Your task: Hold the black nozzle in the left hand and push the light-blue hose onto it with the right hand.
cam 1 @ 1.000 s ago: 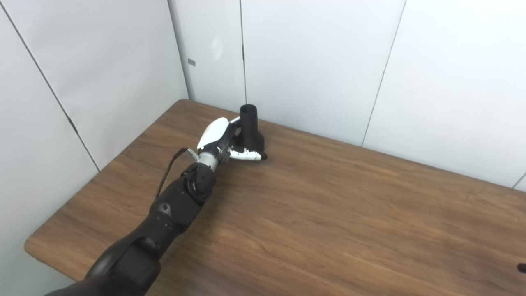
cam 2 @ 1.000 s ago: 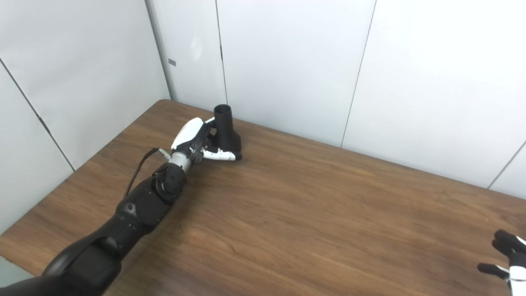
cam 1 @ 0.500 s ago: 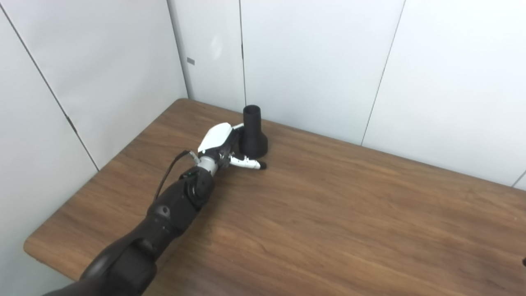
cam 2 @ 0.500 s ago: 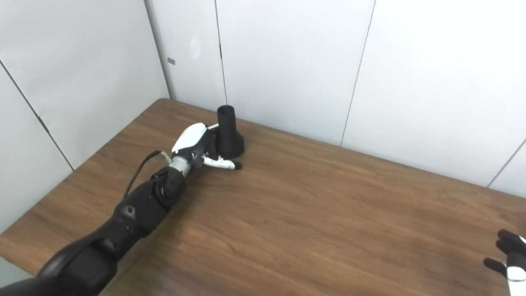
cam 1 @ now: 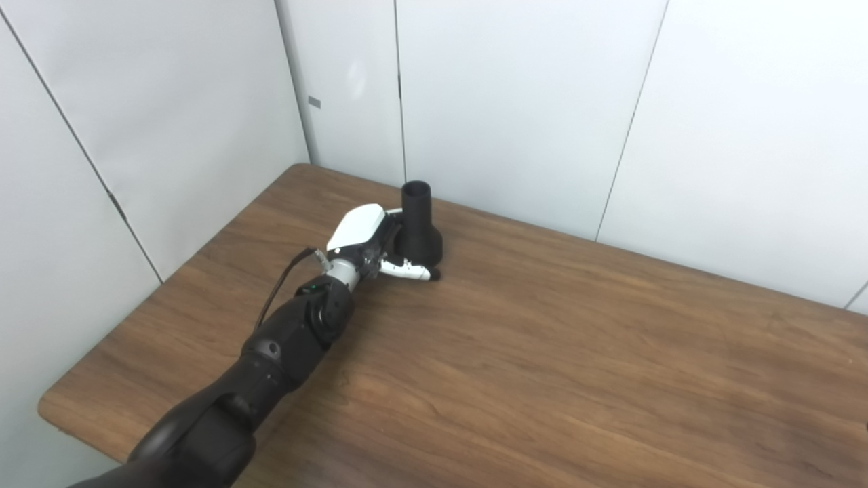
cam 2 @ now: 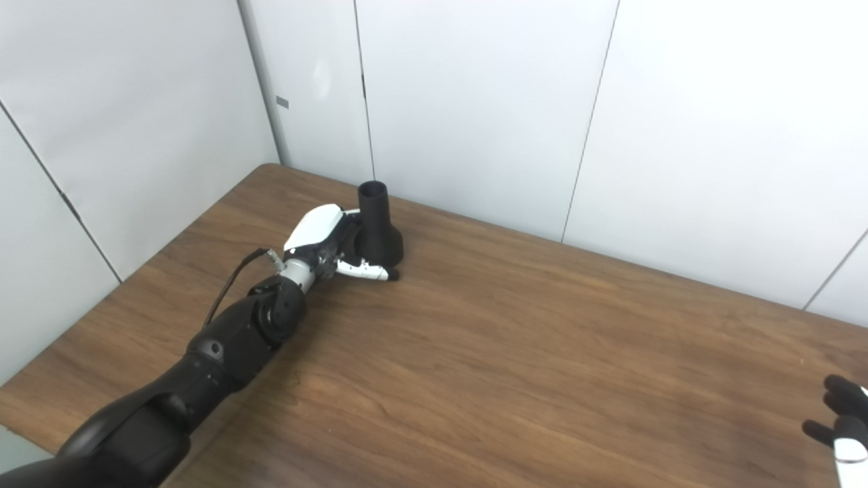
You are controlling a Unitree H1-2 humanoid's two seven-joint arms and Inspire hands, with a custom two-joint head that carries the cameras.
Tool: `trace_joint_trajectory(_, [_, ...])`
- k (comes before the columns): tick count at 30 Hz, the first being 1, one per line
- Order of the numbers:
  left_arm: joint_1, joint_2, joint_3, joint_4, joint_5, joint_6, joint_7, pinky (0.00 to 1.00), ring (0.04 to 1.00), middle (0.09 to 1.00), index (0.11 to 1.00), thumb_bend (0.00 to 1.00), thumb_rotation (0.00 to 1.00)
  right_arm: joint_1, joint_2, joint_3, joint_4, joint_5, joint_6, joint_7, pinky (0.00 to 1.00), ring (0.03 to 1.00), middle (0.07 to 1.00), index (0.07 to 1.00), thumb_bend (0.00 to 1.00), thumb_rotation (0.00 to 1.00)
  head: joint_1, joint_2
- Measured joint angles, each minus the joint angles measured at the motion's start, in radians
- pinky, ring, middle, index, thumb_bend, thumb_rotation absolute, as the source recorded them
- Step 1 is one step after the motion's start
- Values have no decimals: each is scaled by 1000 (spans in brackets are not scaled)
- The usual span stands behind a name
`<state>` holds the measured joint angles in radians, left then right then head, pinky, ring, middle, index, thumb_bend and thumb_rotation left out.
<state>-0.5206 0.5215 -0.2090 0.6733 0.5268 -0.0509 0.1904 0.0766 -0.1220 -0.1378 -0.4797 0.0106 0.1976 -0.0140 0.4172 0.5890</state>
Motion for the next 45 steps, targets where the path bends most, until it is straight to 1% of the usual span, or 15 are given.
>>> trace_joint_trajectory(2, [-7, 0, -5, 11, 0, -1, 2, 993, 846, 757, 722, 1000, 348, 0, 0, 0, 0, 1, 0, 0, 711, 846, 840, 748, 0, 566, -6, 0])
trace_joint_trajectory(6, [-5, 0, -14, -17, 12, 32, -1, 1000, 838, 711, 684, 981, 312, 1, 0, 0, 0, -2, 3, 1, 728, 851, 844, 747, 0, 566, -8, 3])
trace_joint_trajectory(10, [-8, 1, -15, -22, 30, 44, 10, 1000, 816, 632, 596, 915, 179, 1, 1, 0, -6, -2, 16, 1, 673, 834, 835, 740, 0, 548, -8, 6])
trace_joint_trajectory(11, [-8, 1, -17, -22, 32, 43, 15, 1000, 811, 604, 534, 684, 112, 1, 0, 0, -7, -2, 18, 1, 659, 828, 831, 736, 0, 546, -8, 6])
trace_joint_trajectory(12, [-6, 1, -19, -21, 34, 39, 25, 1000, 810, 594, 513, 606, 89, 1, 0, 0, -7, -2, 19, 1, 654, 827, 829, 734, 0, 545, -8, 6])
trace_joint_trajectory(14, [-4, 2, -34, -16, 44, 28, 41, 1000, 819, 569, 494, 539, 65, 1, 0, 0, -7, -1, 19, 1, 660, 831, 830, 735, 0, 545, -9, 6])
trace_joint_trajectory(18, [-3, 31, -70, -26, 90, 15, 49, 1000, 787, 515, 473, 524, 6, 2, 0, 1, -7, -1, 19, 2, 666, 831, 827, 731, 0, 547, -12, 8])
trace_joint_trajectory(26, [-5, 51, -124, -36, 161, -3, 81, 995, 648, 528, 458, 520, 0, 3, 0, 3, -7, -8, 19, 2, 638, 821, 816, 720, 0, 547, -15, 8])
trace_joint_trajectory(32, [-14, 59, -138, -37, 188, 5, 76, 954, 498, 472, 509, 522, 0, 3, 0, 3, -7, -7, 18, 3, 613, 812, 810, 714, 0, 546, -18, 6])
trace_joint_trajectory(35, [-17, 61, -139, -33, 195, -2, 76, 867, 443, 426, 531, 518, 0, 3, 0, 3, -7, -14, 18, 2, 574, 795, 800, 706, 0, 549, -21, 5])
trace_joint_trajectory(38, [-19, 60, -141, -22, 195, -16, 84, 727, 397, 468, 492, 526, 0, 0, 1, 3, -7, -34, 18, -2, 535, 785, 794, 699, 33, 582, -34, -2])
trace_joint_trajectory(39, [-19, 60, -140, -24, 195, -16, 84, 512, 356, 471, 489, 527, 0, -2, 1, 2, -7, -41, 18, -4, 509, 780, 792, 696, 41, 614, -34, -2])
trace_joint_trajectory(41, [-17, 59, -139, -25, 195, -20, 85, 266, 261, 471, 487, 527, 0, -8, 0, 0, -8, -45, 18, -4, 489, 778, 793, 694, 47, 642, -38, -3])
trace_joint_trajectory(42, [-14, 59, -139, -25, 195, -26, 89, 185, 204, 471, 487, 527, 0, -13, 0, -3, -12, -44, 19, -4, 470, 767, 787, 686, 65, 652, -38, -3])
trace_joint_trajectory(45, [-8, 58, -139, -25, 192, -45, 104, 145, 181, 471, 487, 526, 0, -27, 0, -15, -37, -44, 27, -8, 420, 732, 762, 665, 49, 670, -58, -3])
